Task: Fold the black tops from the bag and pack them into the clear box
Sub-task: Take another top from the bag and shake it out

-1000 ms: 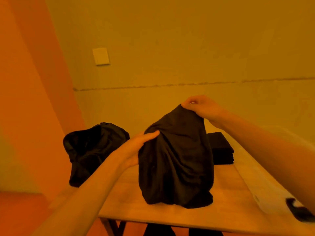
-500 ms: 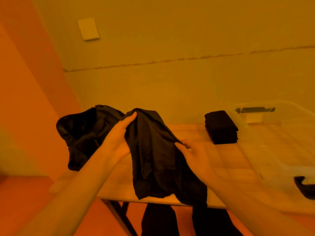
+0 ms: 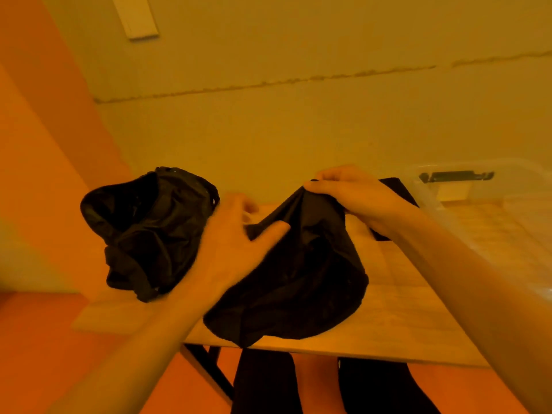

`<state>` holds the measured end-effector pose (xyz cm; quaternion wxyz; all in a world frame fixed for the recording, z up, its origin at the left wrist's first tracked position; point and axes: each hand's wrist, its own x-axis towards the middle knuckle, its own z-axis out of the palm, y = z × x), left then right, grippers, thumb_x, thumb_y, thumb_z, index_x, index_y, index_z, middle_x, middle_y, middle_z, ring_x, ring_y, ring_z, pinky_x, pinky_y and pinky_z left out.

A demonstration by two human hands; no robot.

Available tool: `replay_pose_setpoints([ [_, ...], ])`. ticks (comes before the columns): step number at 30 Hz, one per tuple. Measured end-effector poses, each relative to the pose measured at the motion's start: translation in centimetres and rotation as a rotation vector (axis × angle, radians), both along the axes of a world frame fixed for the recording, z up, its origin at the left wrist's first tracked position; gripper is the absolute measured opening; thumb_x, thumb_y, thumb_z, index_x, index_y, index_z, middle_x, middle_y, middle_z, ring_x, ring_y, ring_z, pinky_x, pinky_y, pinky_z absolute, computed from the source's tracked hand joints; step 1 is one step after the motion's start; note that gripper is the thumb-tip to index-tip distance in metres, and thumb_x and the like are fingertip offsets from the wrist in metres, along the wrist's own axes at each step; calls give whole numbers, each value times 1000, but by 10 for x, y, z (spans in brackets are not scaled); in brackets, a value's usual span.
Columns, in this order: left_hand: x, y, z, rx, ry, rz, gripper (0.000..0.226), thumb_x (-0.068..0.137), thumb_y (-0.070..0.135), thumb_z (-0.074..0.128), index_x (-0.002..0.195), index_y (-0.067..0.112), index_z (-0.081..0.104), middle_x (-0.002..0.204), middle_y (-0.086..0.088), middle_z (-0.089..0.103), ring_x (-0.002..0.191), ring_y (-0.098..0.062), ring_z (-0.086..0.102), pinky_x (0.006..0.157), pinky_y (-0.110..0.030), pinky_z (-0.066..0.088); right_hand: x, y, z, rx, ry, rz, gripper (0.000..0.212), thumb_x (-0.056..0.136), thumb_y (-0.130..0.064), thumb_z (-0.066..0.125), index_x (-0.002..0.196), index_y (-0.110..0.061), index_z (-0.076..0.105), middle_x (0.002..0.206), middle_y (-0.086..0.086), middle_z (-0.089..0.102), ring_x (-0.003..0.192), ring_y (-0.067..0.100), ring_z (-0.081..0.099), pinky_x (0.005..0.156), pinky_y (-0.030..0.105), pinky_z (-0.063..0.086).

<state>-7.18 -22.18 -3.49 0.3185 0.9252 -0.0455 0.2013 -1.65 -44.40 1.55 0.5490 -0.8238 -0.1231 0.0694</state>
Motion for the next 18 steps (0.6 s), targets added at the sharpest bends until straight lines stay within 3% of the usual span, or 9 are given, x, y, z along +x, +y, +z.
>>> replay_pose_setpoints([
  [2, -12, -40, -2, -22, 133, -156, 54, 83, 71, 60, 83, 17, 55, 79, -1, 60, 71, -14, 59, 64, -39, 49, -1, 13, -1, 30, 24, -21, 28, 99, -35, 60, 81, -16, 53, 77, 6, 50, 72, 17, 50, 67, 31, 38],
  [3, -14, -55, -1, -123, 195, -209, 52, 86, 67, 60, 79, 16, 58, 75, -6, 64, 69, -16, 62, 65, -42, 50, -1, 17, -2, 39, 13, -54, 29, 100, -35, 59, 79, -15, 52, 77, 7, 50, 72, 18, 50, 67, 32, 38],
  [6, -15, -73, 1, -769, 567, -374, 32, 75, 59, 68, 92, 33, 68, 94, 7, 77, 90, -7, 72, 86, -34, 55, 1, 17, -10, 70, 10, -139, 33, 102, -33, 57, 73, -18, 50, 74, 2, 54, 70, 14, 54, 63, 27, 42],
  [7, -14, -75, -3, -894, 645, -396, 32, 71, 58, 73, 96, 39, 66, 97, 13, 76, 94, -5, 72, 91, -35, 55, 1, 15, -11, 118, 33, -160, 31, 103, -31, 56, 75, -18, 52, 74, 1, 56, 70, 14, 57, 61, 26, 45],
  [10, -14, -79, -12, -920, 589, -260, 36, 71, 52, 83, 93, 29, 66, 101, 6, 72, 99, -16, 70, 98, -40, 53, 1, 2, -12, 278, 98, -167, 24, 106, -27, 48, 90, -14, 58, 86, 4, 62, 75, 17, 64, 56, 24, 52],
  [12, -12, -77, -5, -1149, 476, -219, 19, 93, 32, 70, 108, 21, 72, 110, 0, 76, 107, -18, 71, 96, -38, 55, -4, -8, -22, 276, 100, -165, 26, 108, -29, 42, 104, -14, 63, 96, 2, 70, 81, 17, 71, 63, 26, 59],
  [15, -4, -57, 14, -1552, 454, -282, 30, 103, 26, 51, 111, 11, 76, 117, -12, 74, 106, -26, 73, 92, -41, 59, -15, -17, -67, 113, 148, -232, 21, 107, -33, 42, 106, -25, 61, 104, 4, 68, 91, 18, 67, 78, 32, 58],
  [18, -2, -31, 20, -1607, 445, -349, 38, 102, 30, 49, 106, 9, 80, 121, -12, 72, 114, -30, 69, 101, -44, 49, -23, -20, -125, -114, 313, -189, 15, 102, -31, 55, 115, -25, 58, 111, -2, 62, 99, 13, 60, 84, 31, 52],
])
